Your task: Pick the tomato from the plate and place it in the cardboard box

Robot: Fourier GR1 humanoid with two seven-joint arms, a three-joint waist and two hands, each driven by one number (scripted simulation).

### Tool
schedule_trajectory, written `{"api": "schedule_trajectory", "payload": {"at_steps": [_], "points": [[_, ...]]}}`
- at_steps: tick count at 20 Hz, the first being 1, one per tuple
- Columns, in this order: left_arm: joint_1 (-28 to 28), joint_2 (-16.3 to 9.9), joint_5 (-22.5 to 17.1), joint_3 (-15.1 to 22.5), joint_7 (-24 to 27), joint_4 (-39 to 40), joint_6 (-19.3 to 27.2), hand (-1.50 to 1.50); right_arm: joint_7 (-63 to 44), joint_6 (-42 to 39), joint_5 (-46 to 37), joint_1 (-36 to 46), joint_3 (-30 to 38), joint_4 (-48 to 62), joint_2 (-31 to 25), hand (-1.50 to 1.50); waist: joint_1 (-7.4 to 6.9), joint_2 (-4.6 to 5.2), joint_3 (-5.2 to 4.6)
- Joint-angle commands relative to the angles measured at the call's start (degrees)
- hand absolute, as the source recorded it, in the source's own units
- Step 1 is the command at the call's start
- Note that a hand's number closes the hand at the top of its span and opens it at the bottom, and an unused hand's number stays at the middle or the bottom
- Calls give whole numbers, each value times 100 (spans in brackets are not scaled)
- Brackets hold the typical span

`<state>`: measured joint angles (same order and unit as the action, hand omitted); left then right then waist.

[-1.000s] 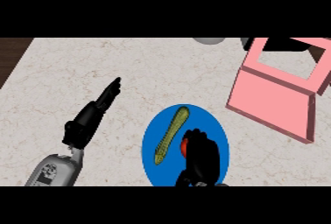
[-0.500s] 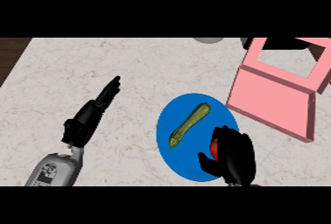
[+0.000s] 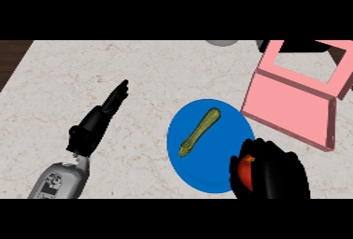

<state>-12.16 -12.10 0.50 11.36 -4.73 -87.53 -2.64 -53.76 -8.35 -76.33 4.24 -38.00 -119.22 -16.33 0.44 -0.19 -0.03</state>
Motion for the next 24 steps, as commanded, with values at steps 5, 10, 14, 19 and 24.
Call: {"api": "schedule_trajectory", "payload": {"at_steps": [5, 10, 14, 19, 24], "points": [[239, 55, 126, 46, 141, -97, -59, 0, -813, -1288, -930, 218, -862, -2161, 604, 150, -3, -16, -6], [134, 72, 70, -119, 21, -22, -135, 0, -796, -1926, -990, 702, -217, -2481, 1251, 150, -31, 5, -3], [-56, -32, -77, -310, -85, -69, -332, 0, -552, -2274, -1004, 867, 477, -2549, 1391, 150, -26, 14, -2], [46, 219, 232, -13, -294, -345, -162, 0, 28, -2168, -688, 1398, 1844, -1936, 1505, 150, -72, 18, 3], [376, 172, 317, -150, 368, 29, -248, 0, 595, -2360, 222, 2266, 3414, -1416, 1484, 150, -73, 28, 2]]}}
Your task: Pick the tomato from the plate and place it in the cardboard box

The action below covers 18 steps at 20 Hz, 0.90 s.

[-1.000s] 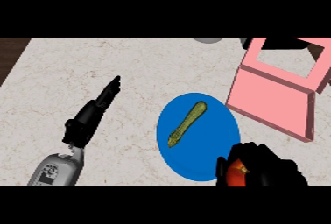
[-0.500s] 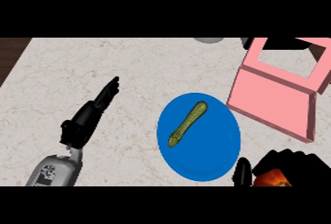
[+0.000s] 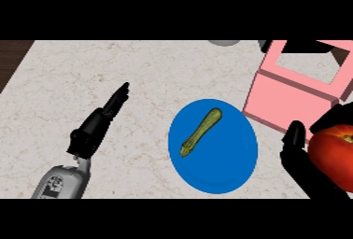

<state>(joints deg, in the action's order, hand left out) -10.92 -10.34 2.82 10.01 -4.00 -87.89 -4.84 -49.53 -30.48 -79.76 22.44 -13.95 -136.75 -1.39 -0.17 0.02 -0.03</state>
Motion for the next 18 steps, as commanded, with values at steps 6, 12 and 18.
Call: {"api": "schedule_trajectory", "payload": {"at_steps": [6, 12, 18], "points": [[27, 2, -19, -148, -374, -360, -206, 0, 167, -167, 1006, 1206, 1821, 890, -228, 150, -3, -9, 2], [185, 166, 210, -76, 161, -54, -150, 0, 1022, 724, 1160, 1173, 2546, 2263, -1024, 150, -3, 2, 2], [-9, 117, 79, -330, 109, 117, -300, 0, 1738, 1627, 1055, 963, 2628, 3701, -1358, 150, -19, 14, 3]]}}
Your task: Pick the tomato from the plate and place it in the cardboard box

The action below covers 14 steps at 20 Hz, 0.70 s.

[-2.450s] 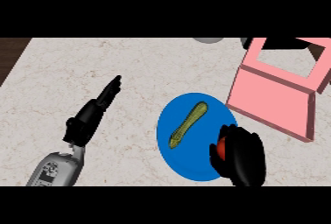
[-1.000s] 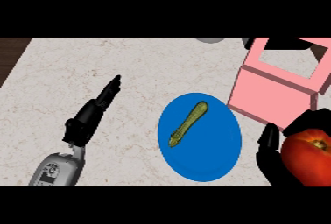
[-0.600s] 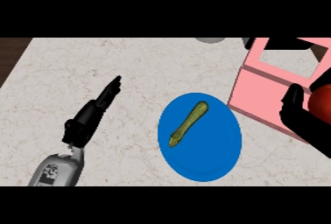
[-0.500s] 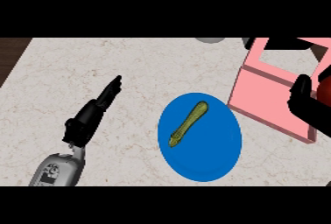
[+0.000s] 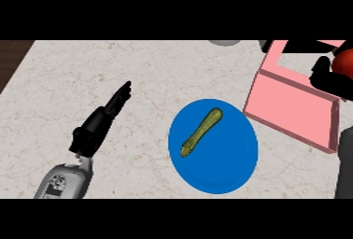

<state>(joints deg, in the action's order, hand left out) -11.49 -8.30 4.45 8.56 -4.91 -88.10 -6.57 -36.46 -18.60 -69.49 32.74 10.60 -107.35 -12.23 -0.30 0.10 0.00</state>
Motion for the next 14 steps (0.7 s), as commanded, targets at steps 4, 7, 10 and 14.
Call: {"api": "schedule_trajectory", "payload": {"at_steps": [4, 7, 10, 14], "points": [[110, -33, -60, -122, -82, -289, -200, 0, 524, 829, -66, -274, 69, 1193, -228, 150, -2, -5, 1], [258, 95, 194, 61, 167, -149, -31, 0, 815, 1596, -5, -31, 318, 2532, -171, 150, -62, 22, 3], [-18, 40, 76, -115, -57, -43, -105, 0, 446, 1685, 516, -102, 762, 2498, 261, -150, -20, 12, 5], [-60, 68, 80, -201, -109, -87, -127, 0, 904, 1815, 1033, -207, 868, 2893, 194, -150, 10, -4, 2]]}}
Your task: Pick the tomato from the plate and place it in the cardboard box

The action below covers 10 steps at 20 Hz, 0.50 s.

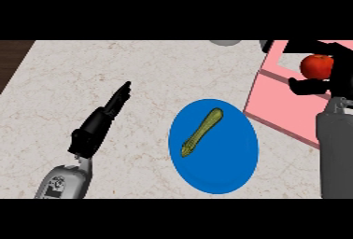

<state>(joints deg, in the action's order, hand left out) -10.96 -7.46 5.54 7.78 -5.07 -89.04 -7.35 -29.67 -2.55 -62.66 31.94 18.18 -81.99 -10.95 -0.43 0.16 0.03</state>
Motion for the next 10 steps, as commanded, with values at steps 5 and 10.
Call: {"api": "schedule_trajectory", "payload": {"at_steps": [5, 10], "points": [[26, -7, -7, -35, -233, -203, -117, 0, 798, 846, 1046, 212, 496, 638, 79, -150, 12, -17, 1], [132, 79, 113, 53, -78, -160, -13, 0, 1746, 1921, 2082, -5, 1279, 291, 256, -150, 27, -17, 10]]}}
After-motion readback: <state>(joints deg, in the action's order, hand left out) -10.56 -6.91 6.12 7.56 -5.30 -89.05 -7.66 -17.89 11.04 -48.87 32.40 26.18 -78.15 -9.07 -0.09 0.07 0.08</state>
